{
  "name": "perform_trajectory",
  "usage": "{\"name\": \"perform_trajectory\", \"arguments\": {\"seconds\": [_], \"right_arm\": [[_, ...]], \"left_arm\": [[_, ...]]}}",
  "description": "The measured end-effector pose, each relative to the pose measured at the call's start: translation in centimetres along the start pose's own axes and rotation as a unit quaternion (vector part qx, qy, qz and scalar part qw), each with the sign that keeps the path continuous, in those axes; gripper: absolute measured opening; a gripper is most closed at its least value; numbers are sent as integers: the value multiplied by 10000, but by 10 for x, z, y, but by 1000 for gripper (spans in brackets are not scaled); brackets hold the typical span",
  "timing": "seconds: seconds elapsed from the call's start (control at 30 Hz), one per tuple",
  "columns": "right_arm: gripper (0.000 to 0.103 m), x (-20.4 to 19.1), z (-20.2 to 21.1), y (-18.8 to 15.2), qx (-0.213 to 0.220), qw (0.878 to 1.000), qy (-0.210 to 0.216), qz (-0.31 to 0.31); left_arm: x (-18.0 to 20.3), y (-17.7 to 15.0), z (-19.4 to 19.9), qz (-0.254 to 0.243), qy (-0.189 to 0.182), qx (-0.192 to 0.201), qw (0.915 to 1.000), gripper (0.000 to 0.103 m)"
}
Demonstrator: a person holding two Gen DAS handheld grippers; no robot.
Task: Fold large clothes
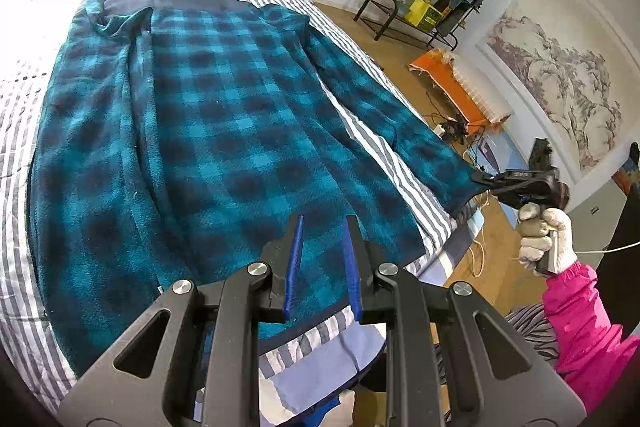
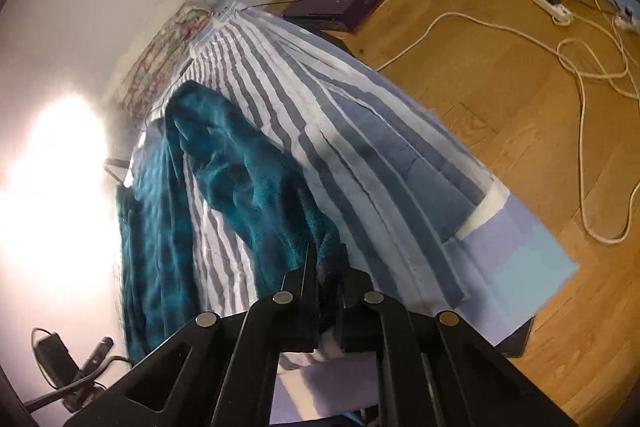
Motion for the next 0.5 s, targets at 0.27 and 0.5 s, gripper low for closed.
{"name": "perform_trajectory", "arguments": {"seconds": [0.27, 0.5], "right_arm": [[3, -80, 34, -22, 195, 9939, 864, 662], [3, -155, 33, -72, 36, 9809, 1207, 1525]], "left_arm": [[-23, 4, 4, 468, 38, 98, 9988, 19], [-38, 10, 9, 793, 12, 225, 9966, 19]]}}
Point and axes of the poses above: each gripper's, at about its wrist camera, not at the fingertips, and z roughly against the way its jaws point, x to its right, y to its top, the point moved 10 cm from there along -z, roughly the way its jaws point, and after that the axes turned 15 degrees about -z, right-handed, at the moved point
